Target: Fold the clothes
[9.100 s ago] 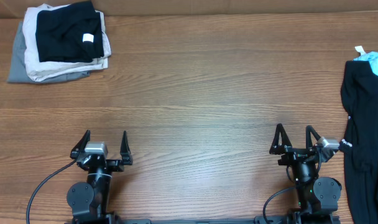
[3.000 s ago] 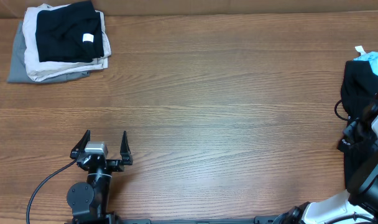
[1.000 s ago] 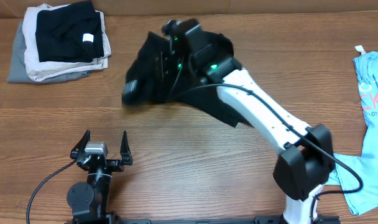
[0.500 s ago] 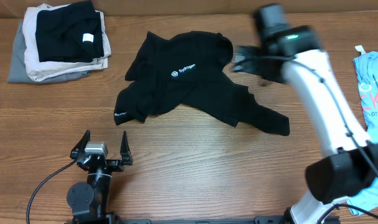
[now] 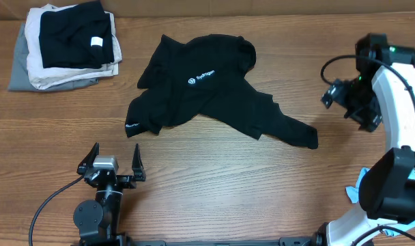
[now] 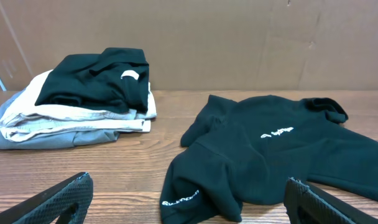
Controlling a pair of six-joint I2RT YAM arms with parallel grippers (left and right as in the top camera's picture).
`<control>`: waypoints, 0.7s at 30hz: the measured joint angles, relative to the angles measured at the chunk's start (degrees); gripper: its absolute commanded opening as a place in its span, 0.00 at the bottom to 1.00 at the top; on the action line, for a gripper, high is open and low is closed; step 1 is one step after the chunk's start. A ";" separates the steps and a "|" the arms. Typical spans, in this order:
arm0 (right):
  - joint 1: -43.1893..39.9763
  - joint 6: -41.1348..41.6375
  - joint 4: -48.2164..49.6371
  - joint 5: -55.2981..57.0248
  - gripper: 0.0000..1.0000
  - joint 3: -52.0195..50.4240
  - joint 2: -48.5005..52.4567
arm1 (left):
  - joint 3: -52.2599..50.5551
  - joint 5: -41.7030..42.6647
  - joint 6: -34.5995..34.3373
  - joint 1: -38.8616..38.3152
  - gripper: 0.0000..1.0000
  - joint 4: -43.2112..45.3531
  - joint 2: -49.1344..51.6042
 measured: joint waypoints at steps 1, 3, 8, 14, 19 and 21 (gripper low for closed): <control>-0.09 0.11 0.90 -0.11 1.00 -1.90 0.00 | 0.00 0.00 0.00 0.00 1.00 0.00 0.00; -0.39 0.28 2.89 -0.50 0.90 -5.49 0.00 | 0.00 0.00 0.00 0.00 1.00 0.00 0.00; -3.17 0.46 9.49 -2.05 0.26 -13.53 -0.28 | 0.00 0.00 0.00 0.00 1.00 0.00 0.00; -8.28 0.74 16.48 -3.39 0.04 -24.65 -6.78 | 0.00 0.00 0.00 0.00 1.00 0.02 0.00; -13.97 1.57 23.96 -6.38 0.04 -34.51 -12.66 | -0.02 0.00 0.00 0.00 1.00 0.02 -0.02; -14.95 1.70 26.40 -7.21 0.04 -36.87 -12.66 | -0.02 0.00 0.00 0.00 1.00 0.04 0.00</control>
